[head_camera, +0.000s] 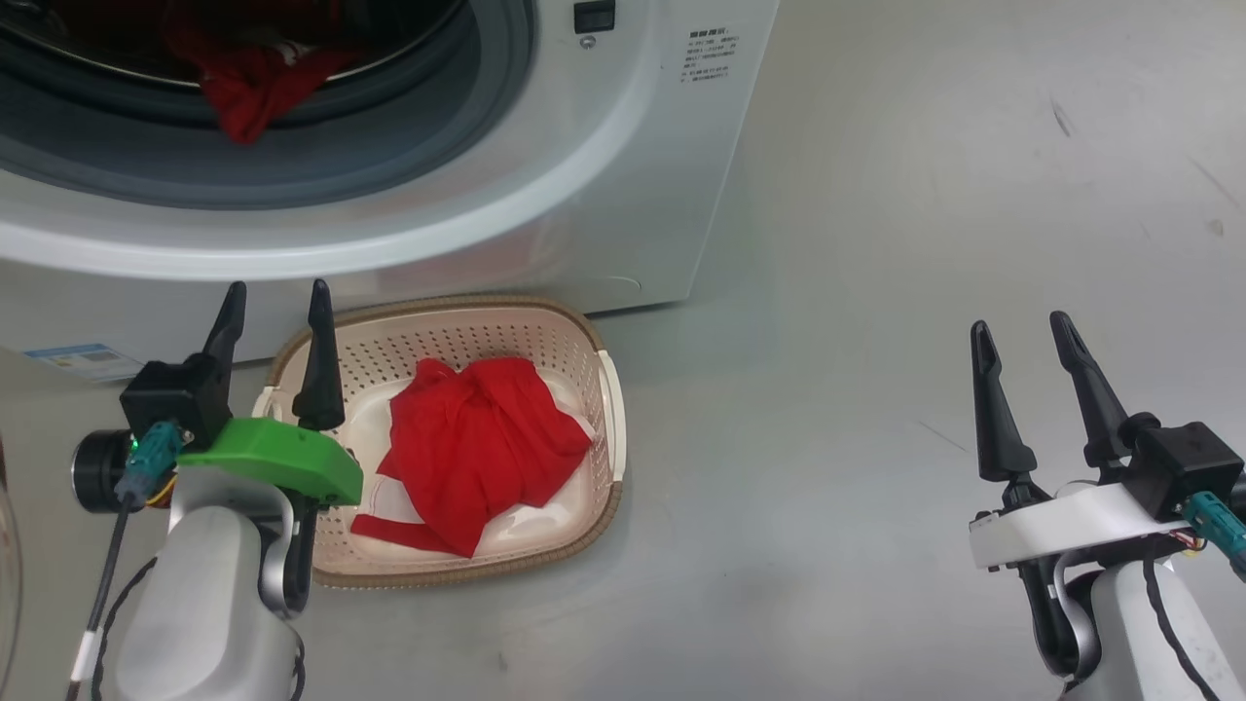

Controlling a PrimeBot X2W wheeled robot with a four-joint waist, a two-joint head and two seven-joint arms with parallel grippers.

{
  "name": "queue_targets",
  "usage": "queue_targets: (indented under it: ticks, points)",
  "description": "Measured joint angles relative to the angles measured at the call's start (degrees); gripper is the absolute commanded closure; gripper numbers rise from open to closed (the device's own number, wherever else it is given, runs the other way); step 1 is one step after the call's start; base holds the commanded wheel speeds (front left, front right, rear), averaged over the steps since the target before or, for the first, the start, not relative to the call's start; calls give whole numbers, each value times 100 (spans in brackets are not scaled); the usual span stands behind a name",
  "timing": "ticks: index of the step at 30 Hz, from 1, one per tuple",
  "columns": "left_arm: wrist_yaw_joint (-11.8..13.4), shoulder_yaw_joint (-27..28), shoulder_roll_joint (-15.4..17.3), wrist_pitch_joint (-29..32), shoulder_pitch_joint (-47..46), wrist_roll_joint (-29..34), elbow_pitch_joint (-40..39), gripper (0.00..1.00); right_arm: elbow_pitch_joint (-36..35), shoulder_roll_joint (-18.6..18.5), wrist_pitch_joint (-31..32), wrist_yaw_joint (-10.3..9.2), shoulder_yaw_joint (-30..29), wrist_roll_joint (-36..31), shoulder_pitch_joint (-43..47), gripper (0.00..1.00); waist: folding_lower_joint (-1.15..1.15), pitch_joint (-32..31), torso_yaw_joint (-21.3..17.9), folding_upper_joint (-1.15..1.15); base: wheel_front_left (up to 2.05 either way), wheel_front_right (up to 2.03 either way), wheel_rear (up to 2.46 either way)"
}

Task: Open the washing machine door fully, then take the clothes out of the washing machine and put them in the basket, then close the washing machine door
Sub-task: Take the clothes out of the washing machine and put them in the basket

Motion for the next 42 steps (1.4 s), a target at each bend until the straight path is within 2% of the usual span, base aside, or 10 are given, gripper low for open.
queue_targets:
  ticks: [23, 31, 42]
  points:
    - [94, -177, -1, 0, 1942, 208, -1135, 0, 192, 25, 0, -54, 97, -100, 1031, 0, 0, -1616, 441, 0, 0, 0, 0]
    - [147, -201, 1, 0, 2327, 241, -1403, 0, 124, 34, 0, -105, 149, -103, 1252, 0, 0, -1883, 475, 0, 0, 0, 0]
    - [201, -250, 1, 0, 2552, 249, -1734, 0, 13, 40, 0, -154, 153, -103, 1392, 0, 0, -1951, 462, 0, 0, 0, 0]
